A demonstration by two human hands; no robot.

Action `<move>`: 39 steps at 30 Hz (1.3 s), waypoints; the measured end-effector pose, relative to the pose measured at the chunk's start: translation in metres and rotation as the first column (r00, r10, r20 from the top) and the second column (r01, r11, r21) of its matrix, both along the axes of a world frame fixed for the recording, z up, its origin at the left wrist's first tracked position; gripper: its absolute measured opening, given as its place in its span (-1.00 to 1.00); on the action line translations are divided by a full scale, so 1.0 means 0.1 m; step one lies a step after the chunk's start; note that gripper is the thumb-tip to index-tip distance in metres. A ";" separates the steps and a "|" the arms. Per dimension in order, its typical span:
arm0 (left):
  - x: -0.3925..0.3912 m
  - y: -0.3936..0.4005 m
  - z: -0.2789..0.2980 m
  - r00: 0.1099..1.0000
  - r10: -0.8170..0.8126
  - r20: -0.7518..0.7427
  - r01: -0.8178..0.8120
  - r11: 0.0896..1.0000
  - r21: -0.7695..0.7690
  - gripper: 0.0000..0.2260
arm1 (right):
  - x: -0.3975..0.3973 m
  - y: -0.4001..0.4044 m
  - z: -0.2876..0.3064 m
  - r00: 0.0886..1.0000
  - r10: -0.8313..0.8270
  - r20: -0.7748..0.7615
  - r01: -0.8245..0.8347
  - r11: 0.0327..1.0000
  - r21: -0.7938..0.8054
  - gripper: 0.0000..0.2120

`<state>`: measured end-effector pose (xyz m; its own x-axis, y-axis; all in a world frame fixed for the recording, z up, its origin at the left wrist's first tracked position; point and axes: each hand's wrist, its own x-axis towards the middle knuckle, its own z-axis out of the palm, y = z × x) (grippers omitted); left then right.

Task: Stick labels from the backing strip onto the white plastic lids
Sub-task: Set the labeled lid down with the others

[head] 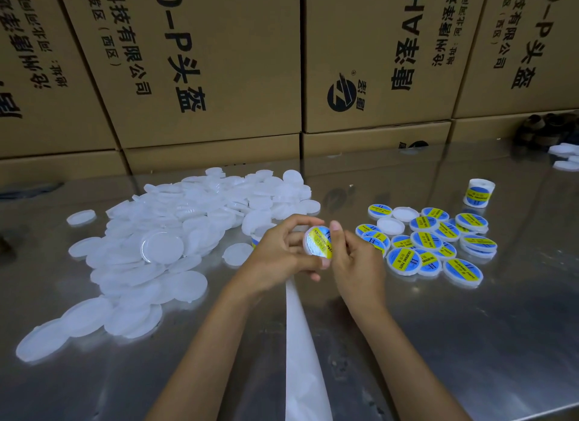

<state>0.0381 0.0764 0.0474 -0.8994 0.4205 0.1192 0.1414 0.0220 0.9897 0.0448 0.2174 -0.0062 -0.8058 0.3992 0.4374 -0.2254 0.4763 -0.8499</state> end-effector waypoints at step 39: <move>-0.05 -0.02 0.03 0.934 0.357 0.027 -0.358 0.930 0.085 -0.85 | -0.06 -0.03 0.03 0.979 0.010 0.204 0.020 0.990 -0.142 -0.45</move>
